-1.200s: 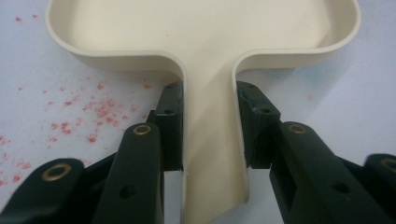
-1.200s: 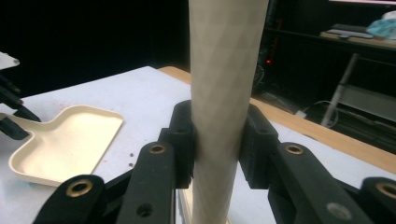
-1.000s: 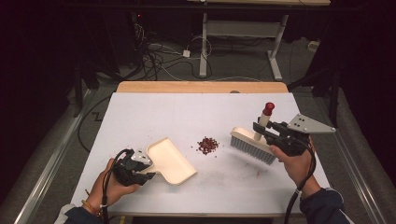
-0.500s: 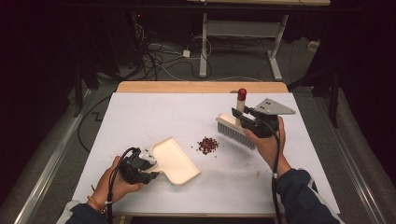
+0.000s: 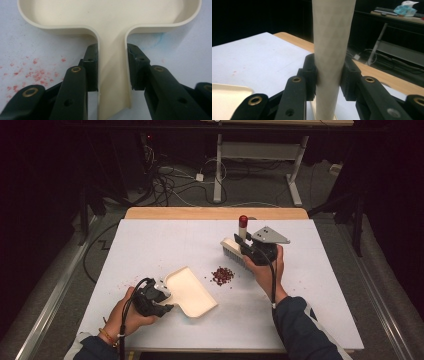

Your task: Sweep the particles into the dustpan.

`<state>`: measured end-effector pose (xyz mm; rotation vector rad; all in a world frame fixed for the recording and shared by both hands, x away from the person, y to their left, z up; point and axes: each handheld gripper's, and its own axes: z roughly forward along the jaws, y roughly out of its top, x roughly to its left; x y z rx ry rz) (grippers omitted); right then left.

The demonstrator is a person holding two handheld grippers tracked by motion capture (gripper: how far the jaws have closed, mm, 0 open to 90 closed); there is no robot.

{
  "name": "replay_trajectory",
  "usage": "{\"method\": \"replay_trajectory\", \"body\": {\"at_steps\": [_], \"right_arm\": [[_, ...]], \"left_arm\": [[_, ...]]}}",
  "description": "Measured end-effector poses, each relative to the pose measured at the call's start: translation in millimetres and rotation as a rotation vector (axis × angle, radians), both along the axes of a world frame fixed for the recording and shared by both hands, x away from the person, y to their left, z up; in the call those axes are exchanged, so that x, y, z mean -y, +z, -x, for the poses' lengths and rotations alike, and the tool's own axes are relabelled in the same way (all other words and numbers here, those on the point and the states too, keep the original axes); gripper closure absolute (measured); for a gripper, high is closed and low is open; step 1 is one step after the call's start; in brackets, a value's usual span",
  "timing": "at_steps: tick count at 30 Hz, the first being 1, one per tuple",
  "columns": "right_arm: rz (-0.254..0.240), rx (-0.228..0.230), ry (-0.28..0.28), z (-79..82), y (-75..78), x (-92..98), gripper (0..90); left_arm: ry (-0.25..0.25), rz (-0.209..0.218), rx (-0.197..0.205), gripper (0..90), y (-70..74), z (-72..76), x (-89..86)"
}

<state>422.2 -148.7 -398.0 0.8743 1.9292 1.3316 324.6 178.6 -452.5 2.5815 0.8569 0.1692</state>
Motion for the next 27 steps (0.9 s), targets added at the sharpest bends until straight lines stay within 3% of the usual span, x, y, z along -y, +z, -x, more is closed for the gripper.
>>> {"method": "replay_trajectory", "body": {"at_steps": [10,20,27], "right_arm": [[-0.005,-0.011,0.051,23.4,-7.7,-15.3,69.7],[-0.032,-0.031,0.048,31.1,-8.4,-18.1,69.3],[-0.045,-0.040,0.076,37.8,-10.0,-23.6,69.0]], "left_arm": [[0.005,-0.006,-0.012,63.9,-2.6,-1.1,9.0],[0.006,-0.011,-0.016,63.9,-2.7,-2.7,16.0],[0.013,-0.010,-0.021,63.9,-3.1,-2.4,17.4]]}}
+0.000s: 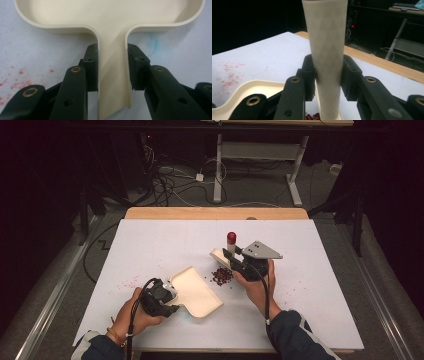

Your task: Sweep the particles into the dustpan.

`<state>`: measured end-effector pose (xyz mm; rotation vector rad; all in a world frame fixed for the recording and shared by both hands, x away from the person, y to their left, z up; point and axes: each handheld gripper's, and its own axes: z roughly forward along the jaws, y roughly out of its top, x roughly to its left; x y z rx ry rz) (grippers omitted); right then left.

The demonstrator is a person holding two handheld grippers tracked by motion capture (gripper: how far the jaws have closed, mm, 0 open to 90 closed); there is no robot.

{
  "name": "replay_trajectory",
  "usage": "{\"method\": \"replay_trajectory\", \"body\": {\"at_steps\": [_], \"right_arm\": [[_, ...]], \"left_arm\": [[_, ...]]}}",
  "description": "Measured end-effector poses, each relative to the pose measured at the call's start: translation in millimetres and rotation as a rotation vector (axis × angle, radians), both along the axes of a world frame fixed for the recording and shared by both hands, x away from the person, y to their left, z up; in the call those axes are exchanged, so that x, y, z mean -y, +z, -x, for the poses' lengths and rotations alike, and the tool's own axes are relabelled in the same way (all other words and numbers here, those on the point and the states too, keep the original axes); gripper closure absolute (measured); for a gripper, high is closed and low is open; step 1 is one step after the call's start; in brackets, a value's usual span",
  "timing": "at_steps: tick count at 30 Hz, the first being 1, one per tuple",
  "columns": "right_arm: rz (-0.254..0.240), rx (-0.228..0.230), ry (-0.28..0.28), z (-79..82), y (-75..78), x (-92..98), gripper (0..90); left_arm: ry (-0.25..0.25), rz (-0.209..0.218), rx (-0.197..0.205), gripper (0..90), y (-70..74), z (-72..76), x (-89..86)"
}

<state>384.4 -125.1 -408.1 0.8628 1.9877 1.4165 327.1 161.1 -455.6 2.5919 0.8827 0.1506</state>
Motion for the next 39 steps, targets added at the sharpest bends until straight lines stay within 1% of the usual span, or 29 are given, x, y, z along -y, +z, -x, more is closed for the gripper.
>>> {"method": "replay_trajectory", "body": {"at_steps": [3,6,11,16,18,20,27,31,36,39], "right_arm": [[-0.011,-0.007,0.009,3.4,-0.5,-2.8,68.9],[-0.005,-0.003,0.025,6.6,-0.4,-5.7,68.9],[-0.017,-0.009,0.021,9.3,-1.1,-6.2,68.8],[-0.027,-0.012,0.014,11.0,-1.8,-6.9,68.7],[-0.021,0.001,0.003,12.5,-2.0,-8.9,68.7],[-0.024,0.002,0.002,13.0,-2.2,-9.5,68.8],[-0.042,0.003,0.000,17.9,-2.6,-14.8,68.8],[-0.059,-0.001,0.009,20.6,-1.7,-18.2,69.0],[-0.043,-0.003,0.014,27.7,-1.1,-27.9,69.1],[-0.045,-0.005,0.025,33.0,-0.9,-33.9,69.2]], "left_arm": [[0.001,-0.004,-0.003,63.9,-1.0,-0.1,1.1],[0.003,0.000,-0.006,63.9,-0.7,-0.5,1.1],[0.005,0.001,-0.007,63.8,-0.6,-0.6,1.8],[0.007,-0.008,-0.006,63.8,-1.3,-0.9,4.4],[0.010,-0.012,-0.005,63.8,-1.6,-1.1,6.4],[0.009,-0.023,-0.003,63.8,-2.2,-1.1,8.2],[0.015,-0.022,-0.005,63.8,-2.5,-1.2,9.8],[0.018,-0.024,-0.009,63.8,-2.7,-1.4,13.5],[0.026,-0.027,-0.021,63.8,-3.2,-2.4,21.6],[0.032,-0.031,-0.032,63.8,-4.1,-3.0,27.8]]}}
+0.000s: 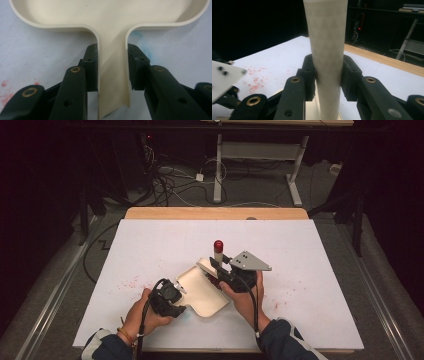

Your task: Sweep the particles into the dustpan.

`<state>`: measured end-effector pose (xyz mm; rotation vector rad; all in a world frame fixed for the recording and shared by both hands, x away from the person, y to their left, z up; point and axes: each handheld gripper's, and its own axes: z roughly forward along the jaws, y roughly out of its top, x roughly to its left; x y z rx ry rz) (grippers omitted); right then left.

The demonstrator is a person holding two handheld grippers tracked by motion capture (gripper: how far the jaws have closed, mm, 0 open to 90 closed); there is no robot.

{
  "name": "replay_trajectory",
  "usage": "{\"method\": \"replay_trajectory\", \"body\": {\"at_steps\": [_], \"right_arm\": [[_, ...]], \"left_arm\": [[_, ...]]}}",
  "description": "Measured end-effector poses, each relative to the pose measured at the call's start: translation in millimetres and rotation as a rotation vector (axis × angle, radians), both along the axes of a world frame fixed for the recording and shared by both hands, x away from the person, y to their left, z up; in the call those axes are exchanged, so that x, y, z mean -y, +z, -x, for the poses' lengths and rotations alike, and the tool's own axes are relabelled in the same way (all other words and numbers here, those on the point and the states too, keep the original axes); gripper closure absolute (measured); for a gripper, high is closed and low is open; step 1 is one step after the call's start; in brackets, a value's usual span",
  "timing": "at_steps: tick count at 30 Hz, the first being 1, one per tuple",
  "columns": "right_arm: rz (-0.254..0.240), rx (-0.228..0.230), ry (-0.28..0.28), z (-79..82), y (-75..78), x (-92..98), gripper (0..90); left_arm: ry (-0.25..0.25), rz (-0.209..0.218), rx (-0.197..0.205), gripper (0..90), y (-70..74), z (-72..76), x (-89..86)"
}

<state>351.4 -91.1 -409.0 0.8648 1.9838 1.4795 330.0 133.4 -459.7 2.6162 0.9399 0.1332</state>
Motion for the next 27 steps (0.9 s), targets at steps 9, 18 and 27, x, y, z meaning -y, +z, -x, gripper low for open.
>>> {"method": "replay_trajectory", "body": {"at_steps": [9,18,27], "right_arm": [[0.022,0.015,0.056,15.1,2.4,-14.5,69.6],[0.036,0.036,0.082,21.0,6.3,-23.0,70.4],[-0.029,0.048,0.064,15.7,18.5,-3.5,70.5]], "left_arm": [[0.016,0.010,-0.008,63.7,0.0,-1.7,1.9],[0.003,0.008,-0.006,63.6,0.0,-1.7,1.0],[0.002,0.025,-0.005,63.6,-0.9,-1.9,-1.3]]}}
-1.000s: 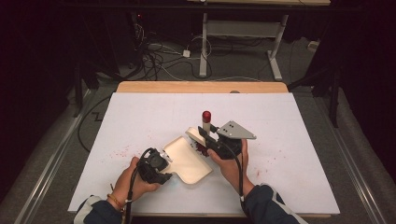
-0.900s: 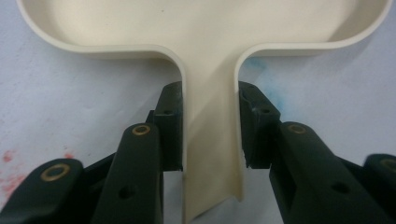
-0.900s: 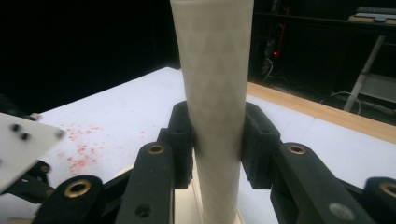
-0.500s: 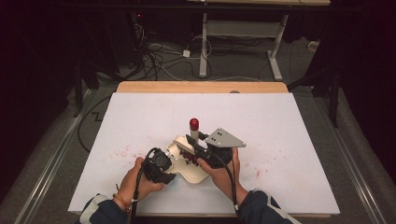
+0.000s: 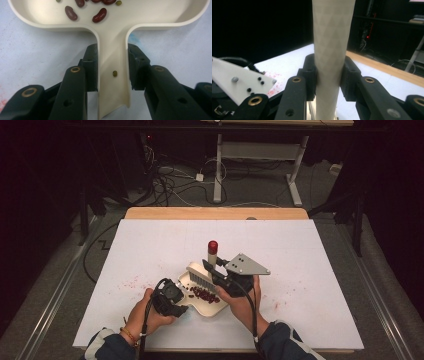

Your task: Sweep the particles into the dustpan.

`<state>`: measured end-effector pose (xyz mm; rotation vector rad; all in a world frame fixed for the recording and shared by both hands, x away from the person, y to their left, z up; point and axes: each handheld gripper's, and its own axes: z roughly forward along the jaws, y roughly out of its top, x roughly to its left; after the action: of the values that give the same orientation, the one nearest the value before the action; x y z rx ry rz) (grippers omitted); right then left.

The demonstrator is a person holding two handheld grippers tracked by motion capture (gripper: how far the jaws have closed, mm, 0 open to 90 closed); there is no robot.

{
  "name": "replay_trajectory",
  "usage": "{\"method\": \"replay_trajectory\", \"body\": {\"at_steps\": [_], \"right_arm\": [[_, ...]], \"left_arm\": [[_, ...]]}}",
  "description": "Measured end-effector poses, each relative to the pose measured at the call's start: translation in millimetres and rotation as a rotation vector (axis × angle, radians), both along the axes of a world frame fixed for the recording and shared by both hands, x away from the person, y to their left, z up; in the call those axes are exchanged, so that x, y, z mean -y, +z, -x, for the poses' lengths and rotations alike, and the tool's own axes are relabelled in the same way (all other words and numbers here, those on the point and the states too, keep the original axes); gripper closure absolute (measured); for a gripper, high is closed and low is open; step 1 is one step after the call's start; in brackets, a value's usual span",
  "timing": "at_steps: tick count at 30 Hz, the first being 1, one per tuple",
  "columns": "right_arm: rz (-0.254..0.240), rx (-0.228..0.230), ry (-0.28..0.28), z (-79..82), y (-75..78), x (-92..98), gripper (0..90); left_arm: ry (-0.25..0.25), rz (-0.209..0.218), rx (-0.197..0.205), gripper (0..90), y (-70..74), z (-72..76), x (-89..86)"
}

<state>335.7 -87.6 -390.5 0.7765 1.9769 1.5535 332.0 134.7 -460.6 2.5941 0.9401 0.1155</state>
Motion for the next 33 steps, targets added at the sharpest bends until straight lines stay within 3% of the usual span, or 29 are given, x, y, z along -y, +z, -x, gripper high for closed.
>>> {"method": "replay_trajectory", "body": {"at_steps": [6,11,16,21,24,28,33], "right_arm": [[-0.028,0.018,0.000,-1.2,13.6,19.4,70.5],[-0.034,-0.004,-0.018,-6.9,22.2,39.8,70.5],[0.004,0.004,-0.083,-11.7,18.7,57.3,70.5],[0.052,-0.016,-0.129,-15.1,8.4,67.7,70.5],[0.109,-0.044,-0.137,-12.3,2.8,66.1,70.5],[0.122,-0.074,-0.099,0.0,-0.2,54.0,70.5],[0.125,-0.063,-0.037,17.8,-3.2,28.0,70.5]], "left_arm": [[-0.001,0.005,0.000,63.6,-0.3,0.3,-0.5],[-0.007,-0.006,0.006,63.6,0.3,0.7,-1.1],[-0.018,-0.029,0.004,63.7,1.4,1.8,-2.9],[-0.018,-0.042,0.005,63.7,1.6,4.1,-2.5],[-0.014,-0.045,0.007,63.7,1.6,4.5,-2.0],[-0.011,-0.052,0.007,63.7,1.8,4.5,-1.1],[-0.009,-0.056,0.009,63.7,2.0,5.3,-0.1]]}}
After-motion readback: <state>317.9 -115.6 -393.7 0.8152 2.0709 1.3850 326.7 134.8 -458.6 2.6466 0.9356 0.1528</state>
